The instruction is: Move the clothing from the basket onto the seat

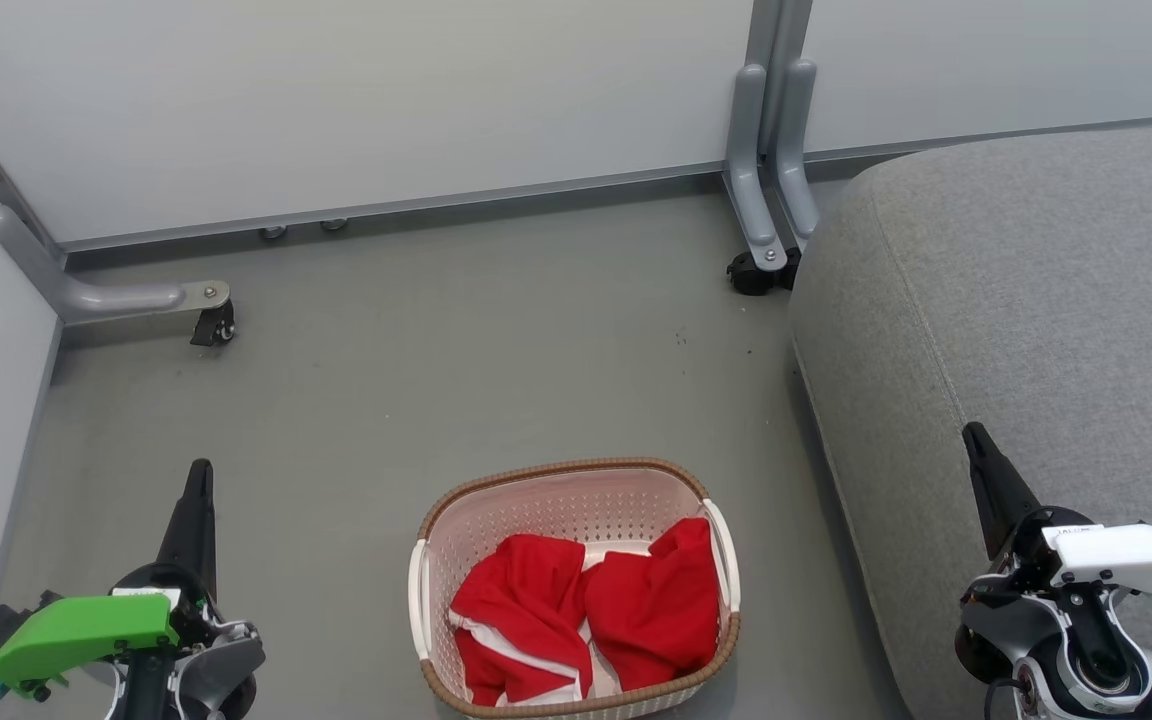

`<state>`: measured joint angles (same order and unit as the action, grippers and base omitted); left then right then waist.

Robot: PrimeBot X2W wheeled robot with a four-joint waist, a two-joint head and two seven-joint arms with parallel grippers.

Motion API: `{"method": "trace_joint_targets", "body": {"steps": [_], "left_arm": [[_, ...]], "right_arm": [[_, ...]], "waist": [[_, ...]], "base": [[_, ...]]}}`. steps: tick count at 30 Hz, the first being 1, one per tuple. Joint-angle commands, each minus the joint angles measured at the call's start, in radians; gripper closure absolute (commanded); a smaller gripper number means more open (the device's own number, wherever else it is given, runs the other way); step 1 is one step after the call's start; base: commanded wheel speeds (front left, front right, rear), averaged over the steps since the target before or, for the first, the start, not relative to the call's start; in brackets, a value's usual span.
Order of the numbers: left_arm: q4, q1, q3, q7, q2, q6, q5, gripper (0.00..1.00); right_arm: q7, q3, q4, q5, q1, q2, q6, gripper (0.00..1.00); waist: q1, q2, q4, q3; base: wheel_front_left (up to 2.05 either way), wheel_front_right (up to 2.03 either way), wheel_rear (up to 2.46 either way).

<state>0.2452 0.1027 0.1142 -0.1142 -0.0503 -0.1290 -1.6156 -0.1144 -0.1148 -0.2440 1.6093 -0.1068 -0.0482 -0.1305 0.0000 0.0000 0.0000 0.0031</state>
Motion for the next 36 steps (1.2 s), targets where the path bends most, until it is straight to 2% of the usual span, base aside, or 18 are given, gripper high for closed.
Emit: {"method": "trace_joint_targets", "body": {"steps": [1,36], "left_arm": [[-0.001,0.014,0.0,-0.002,0.0,-0.004,0.005,1.0],[-0.001,0.014,0.0,-0.002,0.0,-0.004,0.005,1.0]], "right_arm": [[-0.002,0.001,-0.002,0.007,-0.005,-0.004,0.0,1.0],[-0.002,0.001,-0.002,0.007,-0.005,-0.004,0.0,1.0]], "waist": [[0.0,0.0,0.0,0.0],[0.0,0.0,0.0,0.0]], "base": [[0.0,0.0,0.0],[0.0,0.0,0.0]]}}
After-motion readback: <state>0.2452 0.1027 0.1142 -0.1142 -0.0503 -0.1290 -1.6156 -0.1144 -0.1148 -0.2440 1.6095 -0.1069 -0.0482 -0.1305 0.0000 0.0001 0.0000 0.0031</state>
